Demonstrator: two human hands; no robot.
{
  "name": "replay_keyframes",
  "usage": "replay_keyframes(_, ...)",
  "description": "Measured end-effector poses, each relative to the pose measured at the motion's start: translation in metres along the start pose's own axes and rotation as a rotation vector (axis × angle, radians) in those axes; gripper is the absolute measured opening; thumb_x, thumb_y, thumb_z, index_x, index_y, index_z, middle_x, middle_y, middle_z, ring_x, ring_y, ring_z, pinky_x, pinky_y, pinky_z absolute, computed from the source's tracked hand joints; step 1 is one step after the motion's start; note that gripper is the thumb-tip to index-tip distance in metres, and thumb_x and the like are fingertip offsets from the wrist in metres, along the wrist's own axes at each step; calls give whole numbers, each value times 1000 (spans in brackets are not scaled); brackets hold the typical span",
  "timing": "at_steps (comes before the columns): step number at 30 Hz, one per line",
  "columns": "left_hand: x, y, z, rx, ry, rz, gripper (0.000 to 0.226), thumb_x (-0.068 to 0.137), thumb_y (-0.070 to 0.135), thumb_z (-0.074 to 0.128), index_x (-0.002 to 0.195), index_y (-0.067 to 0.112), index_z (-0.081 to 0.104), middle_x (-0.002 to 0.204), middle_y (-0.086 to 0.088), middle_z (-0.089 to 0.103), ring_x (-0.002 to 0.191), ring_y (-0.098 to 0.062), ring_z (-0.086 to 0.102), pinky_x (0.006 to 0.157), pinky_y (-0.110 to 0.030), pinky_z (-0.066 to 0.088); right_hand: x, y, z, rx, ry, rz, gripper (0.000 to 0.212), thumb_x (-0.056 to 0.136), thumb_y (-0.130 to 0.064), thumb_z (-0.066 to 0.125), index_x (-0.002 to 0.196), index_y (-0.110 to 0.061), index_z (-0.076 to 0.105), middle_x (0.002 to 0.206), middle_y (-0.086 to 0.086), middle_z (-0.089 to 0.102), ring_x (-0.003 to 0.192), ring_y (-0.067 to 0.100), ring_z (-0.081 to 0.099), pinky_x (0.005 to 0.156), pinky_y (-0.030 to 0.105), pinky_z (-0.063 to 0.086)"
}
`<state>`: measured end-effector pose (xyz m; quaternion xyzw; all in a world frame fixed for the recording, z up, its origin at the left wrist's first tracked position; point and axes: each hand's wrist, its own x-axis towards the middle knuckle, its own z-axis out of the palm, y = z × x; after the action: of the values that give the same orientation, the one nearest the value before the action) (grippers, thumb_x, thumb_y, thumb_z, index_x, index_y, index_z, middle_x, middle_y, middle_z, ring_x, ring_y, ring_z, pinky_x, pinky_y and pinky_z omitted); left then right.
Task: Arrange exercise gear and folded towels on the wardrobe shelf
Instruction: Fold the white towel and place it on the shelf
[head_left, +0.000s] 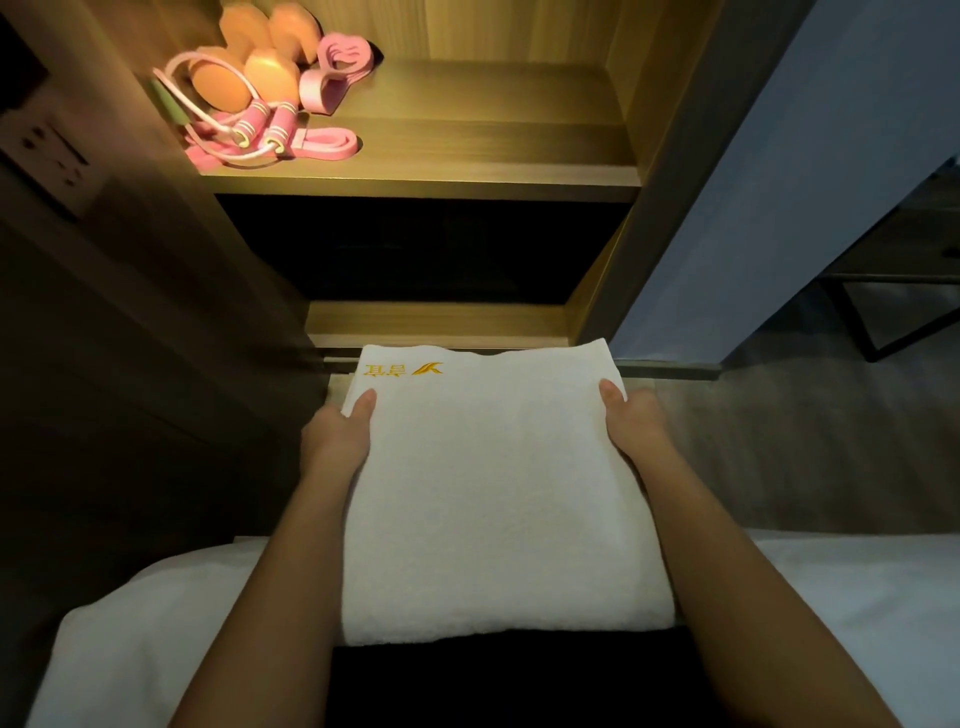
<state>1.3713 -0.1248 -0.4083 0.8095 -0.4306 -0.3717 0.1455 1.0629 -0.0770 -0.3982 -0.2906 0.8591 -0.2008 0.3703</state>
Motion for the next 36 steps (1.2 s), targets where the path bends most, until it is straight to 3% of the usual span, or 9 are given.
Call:
replay_keyframes(5,-1,-16,-6,34,-176,-96,64,96,59,39,127,7,56,123,-16,60,104,-32,58,83,-38,44,-6,13,-4,-39,-170,99,67,100,-59,25,140,-8,43,141,17,48,124,36,49,103,47,39)
replay_keyframes(9,-9,-24,-5,41,-46,13,46,96,53,45,103,10,57,106,-12,62,75,-18,53,71,-36,41,-3,22,-6,-20,-59,9,58,100,-55,32,125,-7,53,120,15,58,100,28,55,89,42,44)
replay_keyframes(12,-11,-16,-10,26,30,76,47,96,51,48,109,7,58,94,-4,57,73,-15,49,66,-33,38,1,16,-7,-10,2,-24,54,100,-53,35,119,-6,55,114,14,59,94,24,54,81,37,42)
replay_keyframes(15,-12,-22,-13,-15,-77,9,49,95,53,48,114,9,59,93,-3,59,72,-15,52,57,-29,37,-5,23,-12,-5,-61,-38,54,100,-54,33,116,-8,57,120,16,60,96,25,55,83,38,42)
replay_keyframes(21,-43,-53,-19,-40,-276,-134,62,99,54,36,136,6,49,122,-14,54,96,-24,48,87,-37,36,-49,50,-32,-43,-246,23,65,97,-63,29,130,-12,51,125,14,57,106,30,56,95,45,43)
replay_keyframes(23,-52,-60,-21,5,-244,-34,58,99,53,35,133,9,51,123,-13,56,98,-22,49,85,-36,37,-54,52,-33,-61,-258,5,66,96,-64,30,129,-11,52,124,14,58,110,31,56,98,47,44)
replay_keyframes(27,-57,-53,-29,50,-58,147,47,99,50,39,113,8,56,101,-6,60,83,-16,55,69,-32,41,-55,48,-33,-27,-165,-59,60,98,-56,36,125,-5,55,120,16,61,101,29,58,86,40,44)
replay_keyframes(32,-59,-57,-33,10,-206,84,54,98,53,39,124,9,55,111,-8,59,94,-21,54,81,-39,40,-60,56,-39,15,-238,-24,55,97,-57,38,119,-10,56,120,14,61,93,22,57,82,39,42)
replay_keyframes(36,-71,-68,-35,39,-285,-51,65,97,59,33,134,8,47,123,-15,53,107,-31,52,90,-44,40,-69,69,-47,20,-313,67,68,95,-60,36,135,-7,48,135,18,52,109,29,51,93,43,39)
